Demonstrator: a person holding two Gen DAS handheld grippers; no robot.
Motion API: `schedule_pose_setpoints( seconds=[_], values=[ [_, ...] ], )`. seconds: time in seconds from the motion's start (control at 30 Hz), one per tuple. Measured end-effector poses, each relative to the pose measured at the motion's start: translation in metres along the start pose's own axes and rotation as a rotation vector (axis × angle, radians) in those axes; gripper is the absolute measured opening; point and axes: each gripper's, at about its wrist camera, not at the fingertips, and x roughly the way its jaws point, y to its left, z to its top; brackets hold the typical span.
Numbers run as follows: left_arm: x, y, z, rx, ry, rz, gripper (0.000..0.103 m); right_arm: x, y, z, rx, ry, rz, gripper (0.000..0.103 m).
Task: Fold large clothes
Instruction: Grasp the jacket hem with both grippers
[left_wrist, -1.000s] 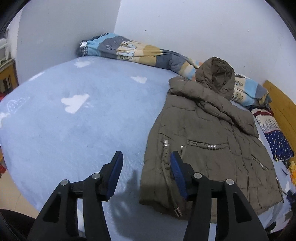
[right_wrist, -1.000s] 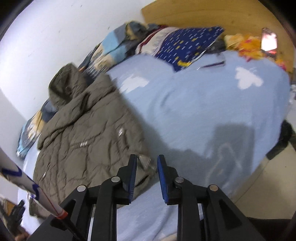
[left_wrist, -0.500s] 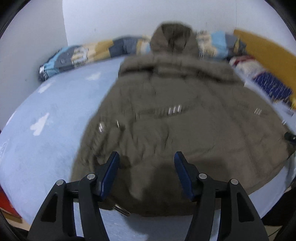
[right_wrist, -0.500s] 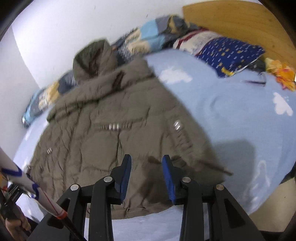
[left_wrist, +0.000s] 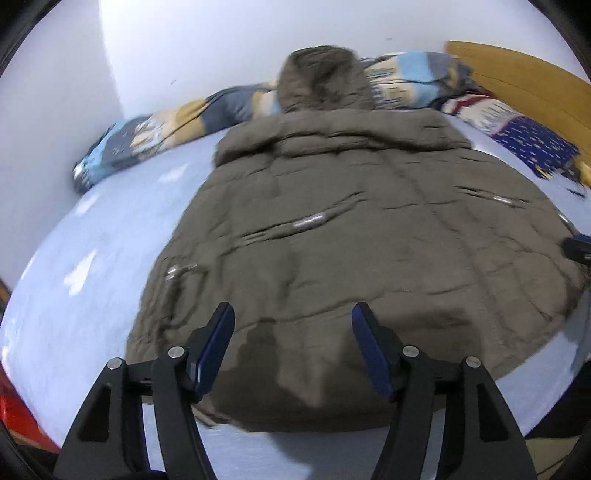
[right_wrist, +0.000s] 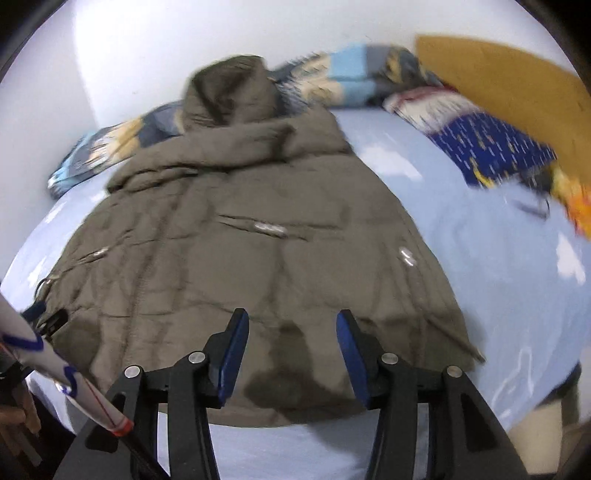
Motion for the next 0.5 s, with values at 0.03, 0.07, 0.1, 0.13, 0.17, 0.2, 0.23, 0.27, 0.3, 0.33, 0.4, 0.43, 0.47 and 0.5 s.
schedule_pose_setpoints(
  seconds=[0.03, 0.07, 0.1, 0.13, 0.17, 0.2, 0.23, 0.27, 0.3, 0.33, 0.4, 0.43, 0.47, 0.5],
  values=[
    [0.001, -0.006, -0.001, 0.016, 0.001, -0.01, 0.067, 0.001, 0.009, -0.001, -0.03, 0.006, 0.004, 0.054],
    [0.003, -0.013, -0.003, 0.033, 0.012, -0.023, 0.067, 0.004, 0.016, -0.002, -0.05, 0.017, 0.007, 0.054],
    [0.007, -0.02, -0.006, 0.048, 0.039, -0.038, 0.067, 0.007, 0.021, -0.003, -0.055, 0.028, 0.015, 0.054],
    [0.011, -0.022, -0.008, 0.049, 0.055, -0.045, 0.067, 0.012, 0.026, -0.005, -0.055, 0.055, 0.042, 0.054],
    [0.015, -0.023, -0.011, 0.041, 0.073, -0.052, 0.067, 0.018, 0.029, -0.007, -0.046, 0.091, 0.071, 0.054],
    [0.017, -0.022, -0.011, 0.031, 0.08, -0.056, 0.067, 0.022, 0.032, -0.01, -0.038, 0.115, 0.083, 0.056],
    [0.018, -0.021, -0.012, 0.025, 0.085, -0.061, 0.067, 0.029, 0.034, -0.013, -0.029, 0.151, 0.086, 0.059],
    [0.018, -0.02, -0.011, 0.019, 0.088, -0.066, 0.067, 0.036, 0.035, -0.015, -0.031, 0.182, 0.083, 0.061],
    [0.017, -0.018, -0.01, 0.009, 0.089, -0.07, 0.067, 0.04, 0.036, -0.013, -0.036, 0.19, 0.076, 0.062],
    [0.016, -0.017, -0.009, 0.002, 0.088, -0.071, 0.067, 0.04, 0.037, -0.014, -0.037, 0.193, 0.071, 0.063],
    [0.011, -0.017, -0.01, -0.004, 0.084, -0.068, 0.067, 0.039, 0.038, -0.013, -0.03, 0.194, 0.075, 0.065],
    [0.006, -0.018, -0.01, -0.006, 0.08, -0.065, 0.067, 0.037, 0.038, -0.012, -0.022, 0.186, 0.08, 0.065],
    [0.003, -0.018, -0.01, -0.008, 0.073, -0.069, 0.067, 0.034, 0.039, -0.011, -0.012, 0.177, 0.091, 0.065],
    [-0.002, -0.019, -0.01, -0.009, 0.067, -0.073, 0.067, 0.032, 0.039, -0.011, -0.006, 0.171, 0.099, 0.065]
  ],
)
